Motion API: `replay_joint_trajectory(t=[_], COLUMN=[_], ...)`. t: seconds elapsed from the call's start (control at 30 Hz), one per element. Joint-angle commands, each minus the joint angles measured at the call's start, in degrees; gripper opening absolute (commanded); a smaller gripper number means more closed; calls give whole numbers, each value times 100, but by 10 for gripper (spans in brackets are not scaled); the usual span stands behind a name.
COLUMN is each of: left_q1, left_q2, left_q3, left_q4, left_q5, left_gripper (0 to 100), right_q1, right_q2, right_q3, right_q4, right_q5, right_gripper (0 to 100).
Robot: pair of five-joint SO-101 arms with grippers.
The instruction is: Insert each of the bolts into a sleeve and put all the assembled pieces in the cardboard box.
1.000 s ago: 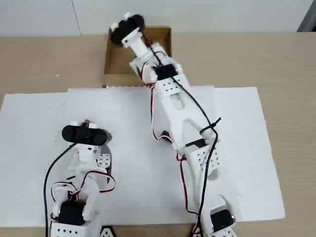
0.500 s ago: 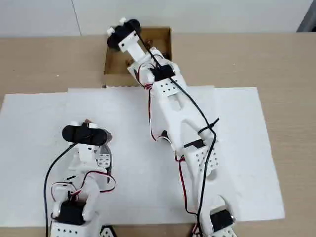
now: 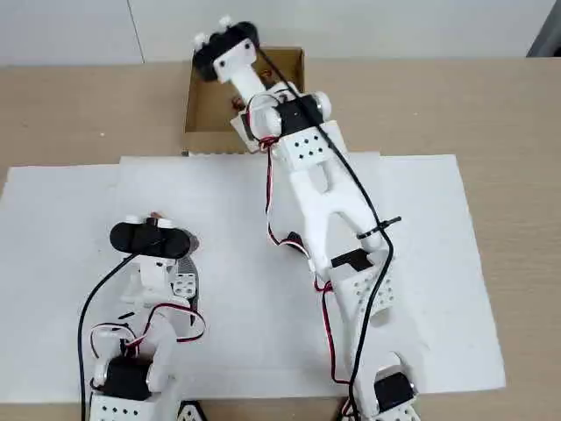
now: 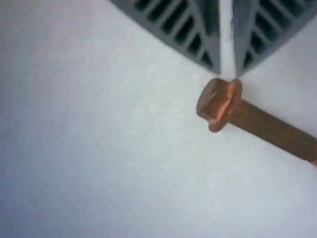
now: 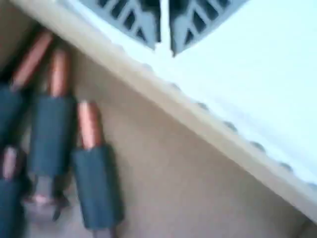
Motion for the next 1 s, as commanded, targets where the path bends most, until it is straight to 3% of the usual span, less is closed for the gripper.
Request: replay_joint_trajectory(t=[0.0,0.2,0.47,0.97], left_q1=[-18,-18,-26,-26], left_q2=[-53,-53,-53,-53], left_q3=[-22,-22,-13,-4], left_q4=[35,35,35,35], left_q5=[-9,-9,149,149], left_gripper=[5,5,5,5], right_q1=[-48,-48,-171,-171], right_q2=[-479,-514,-840,-3002], right_q3=[-501,-967,-914,3015], right_q4=[593,1815,1956,1921], right_q5=[-413,-440,-448,-422], right_gripper=[4,6,5,8])
